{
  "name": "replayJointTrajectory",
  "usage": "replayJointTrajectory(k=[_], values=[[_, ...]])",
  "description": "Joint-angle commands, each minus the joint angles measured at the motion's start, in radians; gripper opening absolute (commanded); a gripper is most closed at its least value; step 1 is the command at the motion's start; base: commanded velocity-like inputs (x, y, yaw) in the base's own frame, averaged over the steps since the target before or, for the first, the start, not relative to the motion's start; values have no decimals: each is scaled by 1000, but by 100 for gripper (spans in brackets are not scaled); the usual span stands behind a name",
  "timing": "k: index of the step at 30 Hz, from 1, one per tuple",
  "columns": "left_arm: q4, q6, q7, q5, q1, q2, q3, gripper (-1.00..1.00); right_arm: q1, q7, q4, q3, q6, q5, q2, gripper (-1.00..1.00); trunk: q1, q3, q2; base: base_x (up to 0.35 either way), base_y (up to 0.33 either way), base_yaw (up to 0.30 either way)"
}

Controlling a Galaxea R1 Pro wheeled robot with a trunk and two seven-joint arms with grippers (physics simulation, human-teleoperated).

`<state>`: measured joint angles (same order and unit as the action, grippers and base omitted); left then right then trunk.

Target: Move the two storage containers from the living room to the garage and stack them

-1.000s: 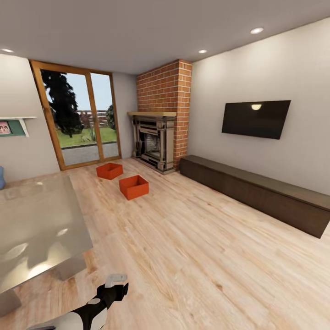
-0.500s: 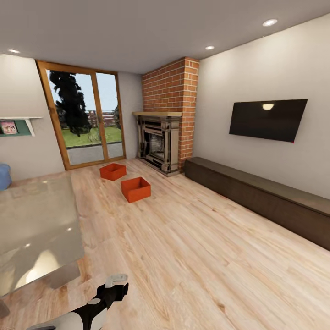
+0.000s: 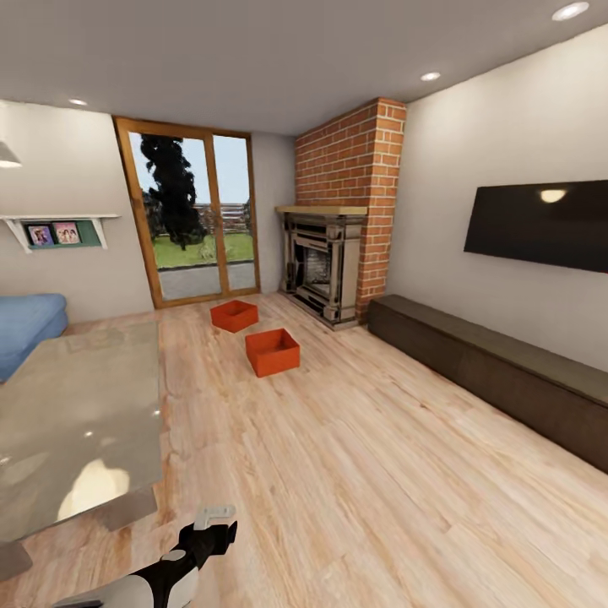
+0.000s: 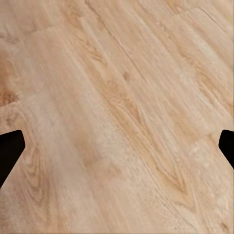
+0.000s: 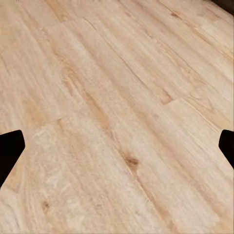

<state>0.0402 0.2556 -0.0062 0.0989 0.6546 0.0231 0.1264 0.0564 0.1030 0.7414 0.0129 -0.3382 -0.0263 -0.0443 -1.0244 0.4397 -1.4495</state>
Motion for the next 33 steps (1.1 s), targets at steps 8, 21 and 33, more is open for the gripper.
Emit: replayJointTrajectory(k=[8,21,33], values=[[4,7,0,10,2,0,9,100,0,3,1,-1,-1,-3,0,100,-1,1,-1,294,-215,236],[4,7,0,10,2,-1,9,100,0,3,1,-1,-1,-3,0,100,-1,1,-1,292,-216,19],[4,7,0,10,2,0,9,100,0,4,1,-1,-1,-3,0,100,-1,1,-1,266,-231,209]])
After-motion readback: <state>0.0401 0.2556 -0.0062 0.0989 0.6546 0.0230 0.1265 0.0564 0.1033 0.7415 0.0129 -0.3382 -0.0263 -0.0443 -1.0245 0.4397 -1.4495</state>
